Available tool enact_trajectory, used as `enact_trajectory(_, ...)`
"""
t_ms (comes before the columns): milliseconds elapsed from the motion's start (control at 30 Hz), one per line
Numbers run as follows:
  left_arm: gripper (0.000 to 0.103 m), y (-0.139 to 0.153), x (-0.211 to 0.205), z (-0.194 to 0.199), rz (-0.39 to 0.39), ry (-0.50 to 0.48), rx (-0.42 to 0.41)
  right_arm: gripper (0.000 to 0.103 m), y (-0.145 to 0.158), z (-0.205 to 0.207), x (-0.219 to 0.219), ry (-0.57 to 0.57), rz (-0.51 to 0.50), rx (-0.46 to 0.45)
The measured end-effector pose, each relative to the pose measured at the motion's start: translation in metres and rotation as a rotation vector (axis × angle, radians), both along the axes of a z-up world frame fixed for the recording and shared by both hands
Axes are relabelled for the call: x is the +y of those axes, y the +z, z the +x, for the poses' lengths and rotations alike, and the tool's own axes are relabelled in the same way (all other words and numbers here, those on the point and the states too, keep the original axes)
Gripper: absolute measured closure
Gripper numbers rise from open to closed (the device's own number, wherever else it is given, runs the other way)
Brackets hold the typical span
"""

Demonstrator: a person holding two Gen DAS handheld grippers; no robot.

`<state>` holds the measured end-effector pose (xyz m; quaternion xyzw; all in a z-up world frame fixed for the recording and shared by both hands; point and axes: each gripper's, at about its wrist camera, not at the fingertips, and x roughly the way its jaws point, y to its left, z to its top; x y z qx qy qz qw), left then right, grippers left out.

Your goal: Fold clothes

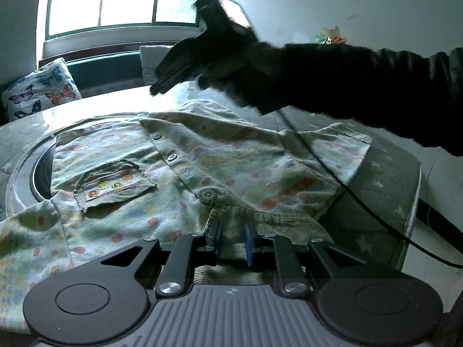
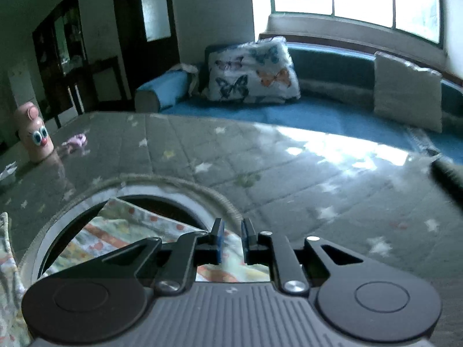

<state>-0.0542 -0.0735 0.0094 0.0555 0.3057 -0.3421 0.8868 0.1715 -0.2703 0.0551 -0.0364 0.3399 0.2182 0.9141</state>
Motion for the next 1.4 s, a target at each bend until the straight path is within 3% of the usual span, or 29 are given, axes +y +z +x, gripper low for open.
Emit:
enact_trajectory(200, 0.085, 0.0, -0.002, -0.002, 0.011, 0.003, -0.008, 0.09, 0.006, -0.019, -0.057, -0.13, -0.001, 0.021)
enact_trajectory(433, 0.085, 0.001, -0.005, -0.003, 0.028, 0.004, -0.013, 0.09, -0.02, -0.026, -0.104, -0.23, 0.097, 0.119)
enact_trajectory(700, 0.085, 0.002, -0.007, -0.003, 0.043, 0.007, -0.014, 0.088, -0.034, -0.016, -0.104, -0.239, 0.17, 0.142)
enact_trajectory(767, 0.085, 0.002, -0.007, -0.003, 0.044, 0.007, -0.015, 0.101, -0.031, -0.018, -0.101, -0.248, 0.15, 0.115)
enact_trajectory(833, 0.085, 0.002, -0.007, -0.003, 0.046, 0.006, -0.016, 0.103, -0.029, -0.02, -0.098, -0.257, 0.13, 0.087)
enact_trajectory(933, 0.085, 0.001, -0.007, -0.004, 0.048, 0.005, -0.019, 0.103, -0.02, -0.025, -0.096, -0.291, 0.076, 0.018)
enact_trajectory(1067, 0.085, 0.002, -0.007, -0.004, 0.048, 0.006, -0.019, 0.103, -0.033, -0.017, -0.092, -0.308, 0.008, 0.051)
enact_trajectory(1200, 0.085, 0.002, -0.008, -0.004, 0.05, 0.007, -0.019, 0.097, -0.032, -0.017, -0.091, -0.323, 0.012, 0.032)
enact_trajectory(1400, 0.085, 0.002, -0.008, -0.005, 0.052, 0.009, -0.024, 0.096, -0.015, -0.036, -0.074, -0.223, 0.008, 0.001)
